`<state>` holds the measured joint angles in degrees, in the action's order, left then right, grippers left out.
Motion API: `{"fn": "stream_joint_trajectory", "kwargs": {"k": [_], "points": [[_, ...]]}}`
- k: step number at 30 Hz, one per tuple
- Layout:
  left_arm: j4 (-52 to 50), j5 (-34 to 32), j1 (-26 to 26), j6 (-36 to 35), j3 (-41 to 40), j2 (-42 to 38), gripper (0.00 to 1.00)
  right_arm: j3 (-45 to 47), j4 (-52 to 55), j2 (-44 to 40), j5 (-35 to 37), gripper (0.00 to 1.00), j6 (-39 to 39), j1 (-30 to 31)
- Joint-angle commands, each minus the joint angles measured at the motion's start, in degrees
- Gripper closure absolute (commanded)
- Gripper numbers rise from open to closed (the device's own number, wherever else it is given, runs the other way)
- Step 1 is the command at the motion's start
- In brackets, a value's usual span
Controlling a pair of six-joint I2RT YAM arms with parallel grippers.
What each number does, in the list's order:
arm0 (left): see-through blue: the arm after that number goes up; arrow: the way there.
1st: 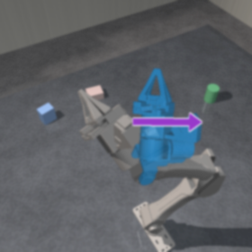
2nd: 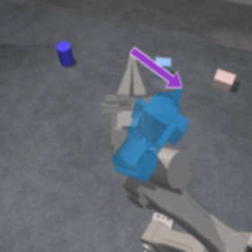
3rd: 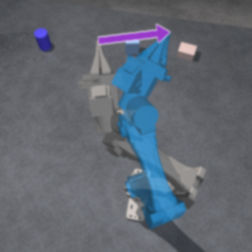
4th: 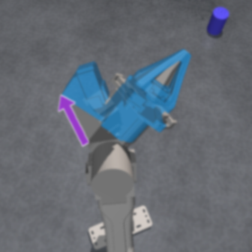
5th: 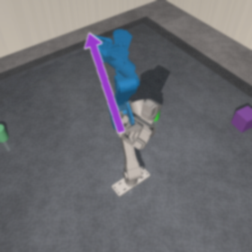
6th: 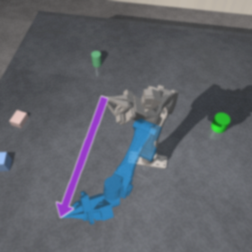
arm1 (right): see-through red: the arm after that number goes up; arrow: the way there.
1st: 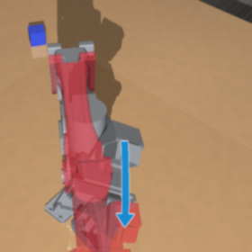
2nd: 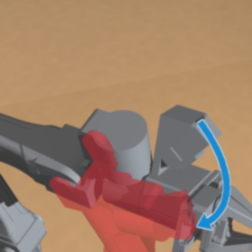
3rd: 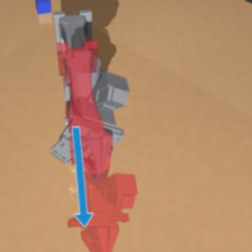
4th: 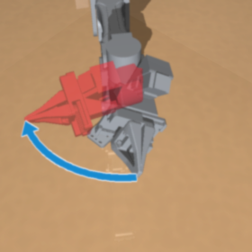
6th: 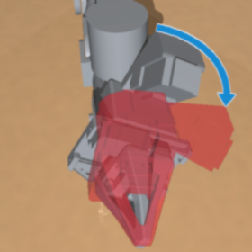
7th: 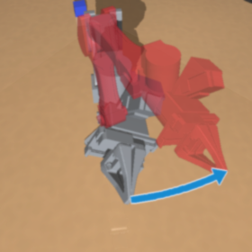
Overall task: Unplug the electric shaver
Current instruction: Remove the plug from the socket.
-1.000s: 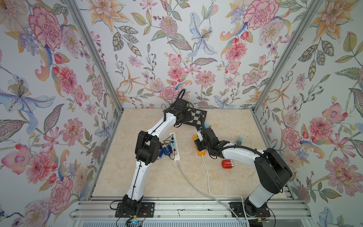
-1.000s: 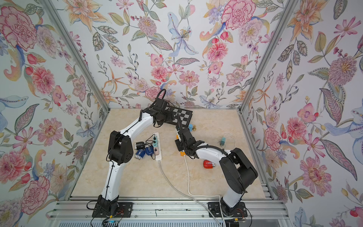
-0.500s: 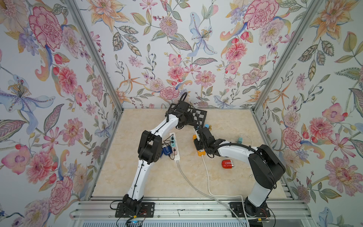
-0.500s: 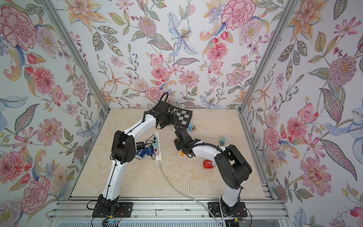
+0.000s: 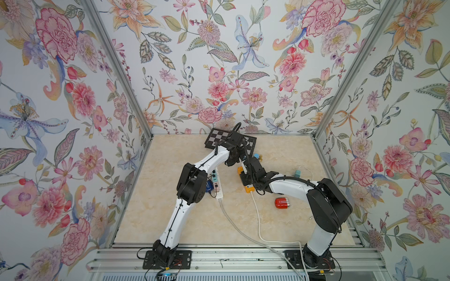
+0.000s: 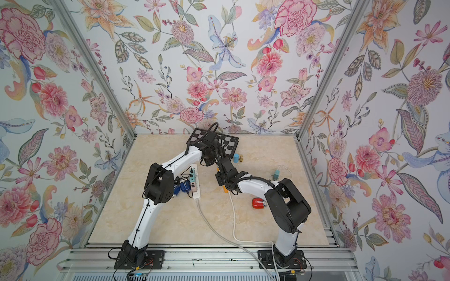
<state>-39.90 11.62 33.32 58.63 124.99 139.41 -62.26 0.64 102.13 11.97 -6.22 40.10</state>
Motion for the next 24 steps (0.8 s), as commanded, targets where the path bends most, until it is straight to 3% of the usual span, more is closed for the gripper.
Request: {"fn": "stream_joint_trajectory", "kwargs": {"k": [1,14,19,24], "points": [[-2.6,0.6,0.8,4.1,-1.9,0.1,0.14,0.1,1.8,1.3,-0.9,0.69,1.4,0.1],[-8.2,3.7,2.8,9.4,0.4,3.1,0.18,1.7,0.5,1.5,-1.3,0.66,2.3,0.6],[-8.8,3.4,3.1,10.2,0.5,3.5,0.26,2.7,-1.0,1.4,-1.2,0.65,2.4,0.8],[-7.5,3.5,3.2,9.8,0.4,4.3,0.41,3.5,-2.4,1.6,-1.3,0.64,2.5,1.0]]}}
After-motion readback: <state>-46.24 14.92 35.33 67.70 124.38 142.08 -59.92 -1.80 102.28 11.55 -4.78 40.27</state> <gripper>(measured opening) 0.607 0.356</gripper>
